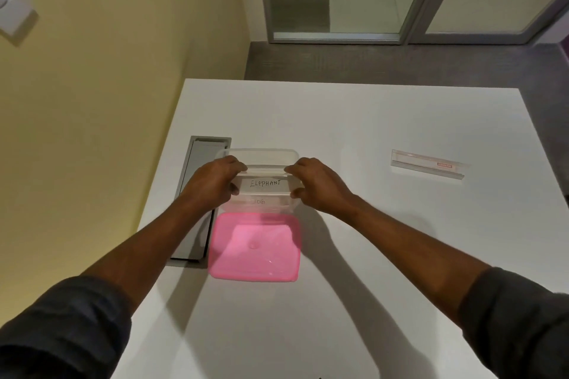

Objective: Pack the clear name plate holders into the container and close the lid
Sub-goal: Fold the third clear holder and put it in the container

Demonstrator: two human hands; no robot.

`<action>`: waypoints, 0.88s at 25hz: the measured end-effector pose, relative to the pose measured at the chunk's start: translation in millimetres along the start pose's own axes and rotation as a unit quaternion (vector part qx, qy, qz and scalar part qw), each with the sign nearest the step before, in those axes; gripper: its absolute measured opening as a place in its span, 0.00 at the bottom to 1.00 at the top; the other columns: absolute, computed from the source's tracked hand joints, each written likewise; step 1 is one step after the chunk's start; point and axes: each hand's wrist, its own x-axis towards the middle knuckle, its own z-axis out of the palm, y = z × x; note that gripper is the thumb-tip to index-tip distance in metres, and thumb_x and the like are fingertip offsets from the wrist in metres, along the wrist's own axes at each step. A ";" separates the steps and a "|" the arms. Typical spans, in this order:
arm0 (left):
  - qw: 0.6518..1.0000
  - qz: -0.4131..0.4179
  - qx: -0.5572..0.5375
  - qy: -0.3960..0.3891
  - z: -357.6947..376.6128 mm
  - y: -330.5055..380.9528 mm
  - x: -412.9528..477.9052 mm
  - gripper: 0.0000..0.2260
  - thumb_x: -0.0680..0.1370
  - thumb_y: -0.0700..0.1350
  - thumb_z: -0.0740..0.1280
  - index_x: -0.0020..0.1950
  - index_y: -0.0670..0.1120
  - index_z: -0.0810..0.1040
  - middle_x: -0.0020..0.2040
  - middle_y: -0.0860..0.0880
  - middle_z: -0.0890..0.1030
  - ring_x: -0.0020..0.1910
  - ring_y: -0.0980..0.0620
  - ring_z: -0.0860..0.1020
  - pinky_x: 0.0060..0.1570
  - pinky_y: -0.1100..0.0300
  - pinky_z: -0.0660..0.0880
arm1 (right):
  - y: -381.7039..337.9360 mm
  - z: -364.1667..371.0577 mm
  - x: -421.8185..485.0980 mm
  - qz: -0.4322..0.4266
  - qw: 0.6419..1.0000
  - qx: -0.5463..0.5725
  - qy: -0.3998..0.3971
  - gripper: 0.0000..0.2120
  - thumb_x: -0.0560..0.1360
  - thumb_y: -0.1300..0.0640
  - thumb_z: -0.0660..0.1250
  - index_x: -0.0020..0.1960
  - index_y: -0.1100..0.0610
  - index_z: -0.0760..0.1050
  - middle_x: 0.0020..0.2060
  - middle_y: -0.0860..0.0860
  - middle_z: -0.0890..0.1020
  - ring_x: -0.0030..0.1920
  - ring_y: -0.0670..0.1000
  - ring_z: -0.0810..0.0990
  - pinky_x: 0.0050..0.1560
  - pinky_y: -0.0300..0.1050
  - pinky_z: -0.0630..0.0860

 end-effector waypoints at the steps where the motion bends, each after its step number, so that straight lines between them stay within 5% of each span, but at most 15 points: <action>1: 1.000 -0.001 0.000 -0.006 2.5 -7.7 2.3 0.28 0.72 0.31 0.76 0.71 0.43 0.80 0.66 0.45 0.82 0.61 0.40 0.83 0.54 0.44 0.82 | -3.1 3.2 9.5 -0.005 1.000 -0.020 -0.013 0.28 0.74 0.57 0.79 0.72 0.56 0.76 0.62 0.56 0.80 0.63 0.61 0.78 0.55 0.57 0.81; 7: 0.998 -0.032 0.021 -0.050 23.4 -31.7 19.8 0.26 0.72 0.34 0.77 0.70 0.48 0.82 0.62 0.49 0.83 0.55 0.45 0.84 0.53 0.47 0.82 | -6.8 19.0 48.9 -0.037 0.987 -0.132 -0.083 0.28 0.74 0.53 0.78 0.72 0.55 0.74 0.58 0.55 0.81 0.57 0.61 0.82 0.51 0.54 0.80; 15: 0.993 -0.040 0.073 -0.085 57.9 -44.0 31.6 0.22 0.71 0.40 0.79 0.65 0.49 0.84 0.58 0.48 0.84 0.56 0.43 0.83 0.50 0.51 0.81 | -10.3 53.5 66.4 -0.053 0.966 -0.204 -0.148 0.14 0.73 0.65 0.69 0.59 0.60 0.78 0.51 0.56 0.82 0.48 0.60 0.84 0.38 0.49 0.76; 22: 0.989 -0.040 0.079 -0.123 73.4 -51.8 41.7 0.23 0.70 0.42 0.80 0.64 0.52 0.83 0.58 0.49 0.83 0.58 0.45 0.82 0.50 0.54 0.78 | -6.8 70.5 75.4 -0.042 0.965 -0.197 -0.168 0.12 0.73 0.68 0.66 0.56 0.62 0.78 0.51 0.58 0.81 0.49 0.61 0.84 0.36 0.48 0.71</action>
